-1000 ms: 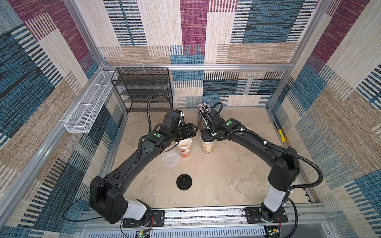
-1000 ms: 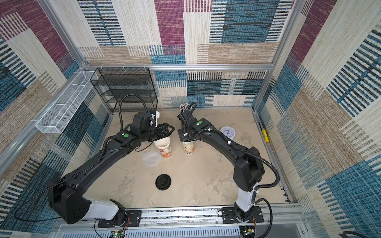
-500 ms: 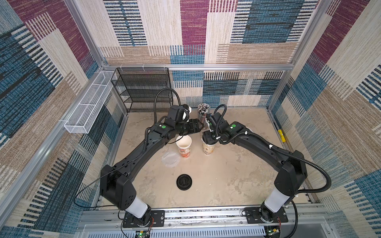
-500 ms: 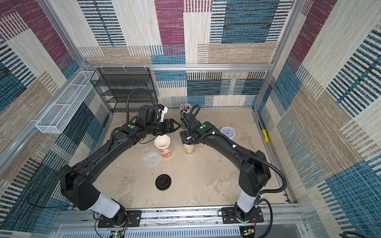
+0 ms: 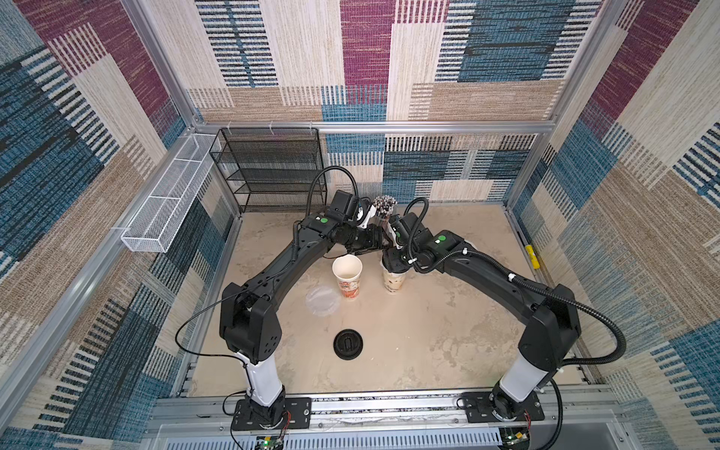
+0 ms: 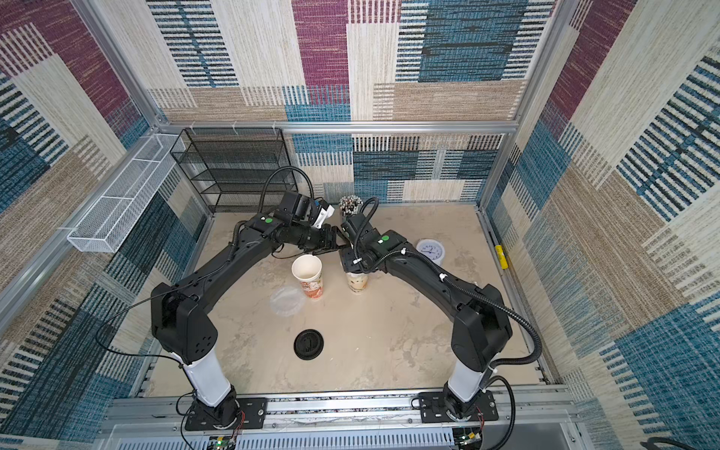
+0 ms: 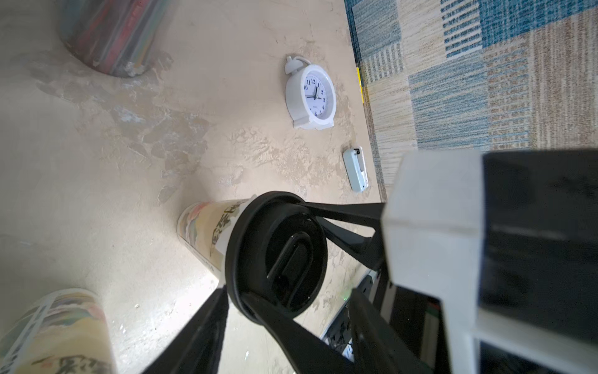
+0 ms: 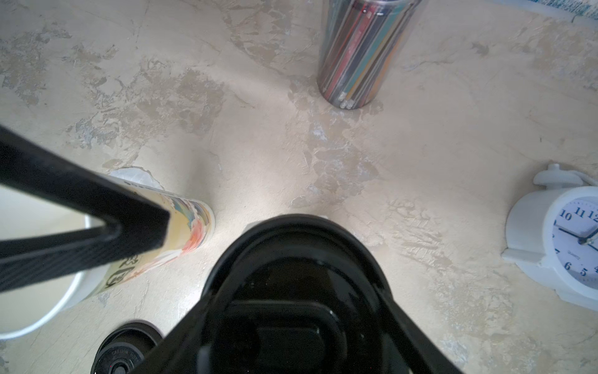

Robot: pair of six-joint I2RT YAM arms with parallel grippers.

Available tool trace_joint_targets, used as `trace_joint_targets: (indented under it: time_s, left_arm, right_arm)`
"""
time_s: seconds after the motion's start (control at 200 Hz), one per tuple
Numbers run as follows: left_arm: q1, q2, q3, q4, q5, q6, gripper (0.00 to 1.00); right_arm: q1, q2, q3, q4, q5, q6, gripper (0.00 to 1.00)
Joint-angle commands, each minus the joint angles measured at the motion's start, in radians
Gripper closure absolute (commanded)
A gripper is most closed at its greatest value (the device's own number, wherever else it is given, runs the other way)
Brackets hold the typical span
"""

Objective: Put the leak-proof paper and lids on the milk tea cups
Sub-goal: Secure the cup lid on the cup.

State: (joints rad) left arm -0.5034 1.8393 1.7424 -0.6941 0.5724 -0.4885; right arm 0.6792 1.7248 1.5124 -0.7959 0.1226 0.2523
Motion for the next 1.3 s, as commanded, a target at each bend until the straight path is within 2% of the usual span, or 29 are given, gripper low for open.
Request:
trace_joint_targets:
  time_s: [0.0, 0.15, 0.326, 0.511, 0.796, 0.952, 1.107, 1.292]
  left_arm:
    - [-0.001, 0.047, 0.057, -0.106, 0.088, 0.065, 0.35]
    - [-0.001, 0.096, 0.105, -0.184, 0.137, 0.119, 0.32]
    - [0.0, 0.127, 0.123, -0.237, 0.132, 0.161, 0.4]
    - [0.001, 0.147, 0.13, -0.248, 0.117, 0.166, 0.45]
    - [0.002, 0.2, 0.149, -0.313, 0.185, 0.228, 0.4]
    - [0.003, 0.213, 0.155, -0.348, 0.172, 0.259, 0.42]
    - [0.026, 0.189, 0.141, -0.302, 0.145, 0.201, 0.44]
    - [0.037, 0.165, 0.162, -0.259, 0.165, 0.156, 0.4]
  right_arm:
    - [0.002, 0.026, -0.031, -0.298, -0.159, 0.037, 0.27]
    - [0.001, 0.025, -0.029, -0.299, -0.158, 0.037, 0.26]
    - [0.001, 0.022, -0.032, -0.296, -0.158, 0.039, 0.26]
    - [0.002, 0.028, -0.034, -0.3, -0.14, 0.048, 0.26]
    - [0.002, 0.026, -0.031, -0.254, -0.132, 0.022, 0.24]
    - [0.002, 0.018, -0.034, -0.224, -0.125, -0.007, 0.24]
    - [0.002, 0.025, -0.036, -0.231, -0.115, 0.0, 0.24]
    - [0.002, 0.012, -0.064, -0.216, -0.122, 0.019, 0.24]
